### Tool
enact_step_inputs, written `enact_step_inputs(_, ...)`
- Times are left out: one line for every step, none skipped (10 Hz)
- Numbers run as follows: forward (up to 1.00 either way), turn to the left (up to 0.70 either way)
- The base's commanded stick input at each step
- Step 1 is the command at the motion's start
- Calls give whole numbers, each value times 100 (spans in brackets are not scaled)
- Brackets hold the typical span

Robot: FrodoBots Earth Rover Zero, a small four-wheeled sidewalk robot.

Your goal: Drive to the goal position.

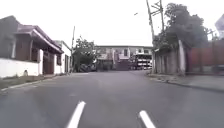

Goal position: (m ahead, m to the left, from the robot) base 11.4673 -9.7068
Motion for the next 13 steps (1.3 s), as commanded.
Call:
enact_step_inputs(70,0)
enact_step_inputs(70,0)
enact_step_inputs(70,0)
enact_step_inputs(70,0)
enact_step_inputs(70,0)
enact_step_inputs(70,0)
enact_step_inputs(70,0)
enact_step_inputs(70,0)
enact_step_inputs(70,0)
enact_step_inputs(70,0)
enact_step_inputs(70,0)
enact_step_inputs(70,0)
enact_step_inputs(70,0)
